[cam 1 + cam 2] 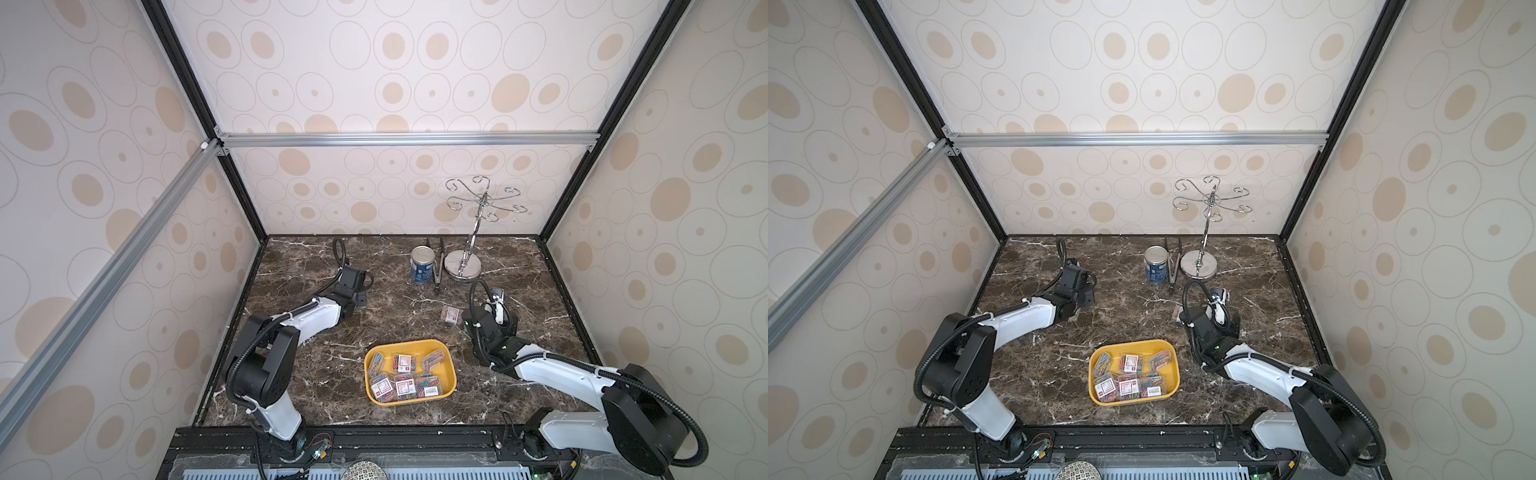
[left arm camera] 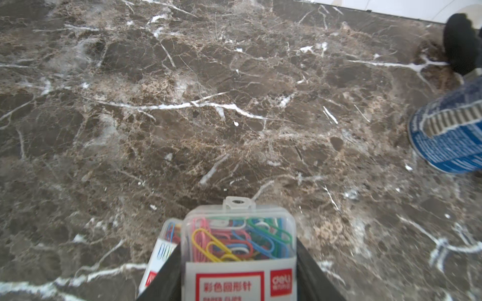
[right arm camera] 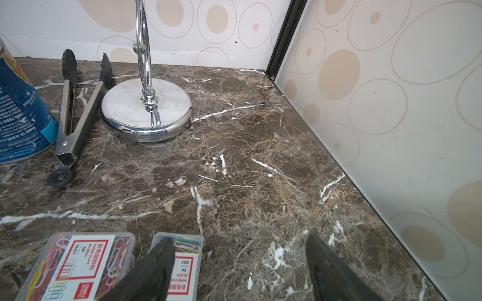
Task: Take the paper clips out of the storage box
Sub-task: Place the boxed paper clips at the center of the board.
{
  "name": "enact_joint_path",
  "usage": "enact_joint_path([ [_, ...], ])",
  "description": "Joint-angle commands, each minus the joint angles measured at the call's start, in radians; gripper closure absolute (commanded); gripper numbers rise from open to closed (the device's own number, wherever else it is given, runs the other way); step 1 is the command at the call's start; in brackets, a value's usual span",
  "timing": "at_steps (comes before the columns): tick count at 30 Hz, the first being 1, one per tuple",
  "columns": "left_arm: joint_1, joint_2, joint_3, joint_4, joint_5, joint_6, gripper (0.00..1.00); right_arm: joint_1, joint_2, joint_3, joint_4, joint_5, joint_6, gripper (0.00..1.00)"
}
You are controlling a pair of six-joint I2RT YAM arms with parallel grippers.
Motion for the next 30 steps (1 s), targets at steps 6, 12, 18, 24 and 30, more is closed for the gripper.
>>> enact_joint_path([
  [6,0.016,0.129,0.112,0.014,0.122,0.021,0.53,0.007,-0.004,0.012,0.001,0.025,-0.004,0.2],
  [12,-0.006,0.149,0.1,0.041,0.133,0.025,0.52,0.008,0.003,0.017,-0.002,0.024,-0.005,0.2],
  [18,-0.008,0.198,0.116,0.039,0.136,0.028,0.51,0.008,0.008,0.022,-0.004,0.027,-0.004,0.2],
  [24,-0.012,0.206,0.115,0.042,0.132,0.037,0.49,0.009,0.014,0.027,-0.006,0.028,-0.004,0.2],
  [30,-0.011,0.216,0.12,0.043,0.125,0.034,0.45,0.011,0.02,0.03,-0.008,0.031,-0.006,0.2],
])
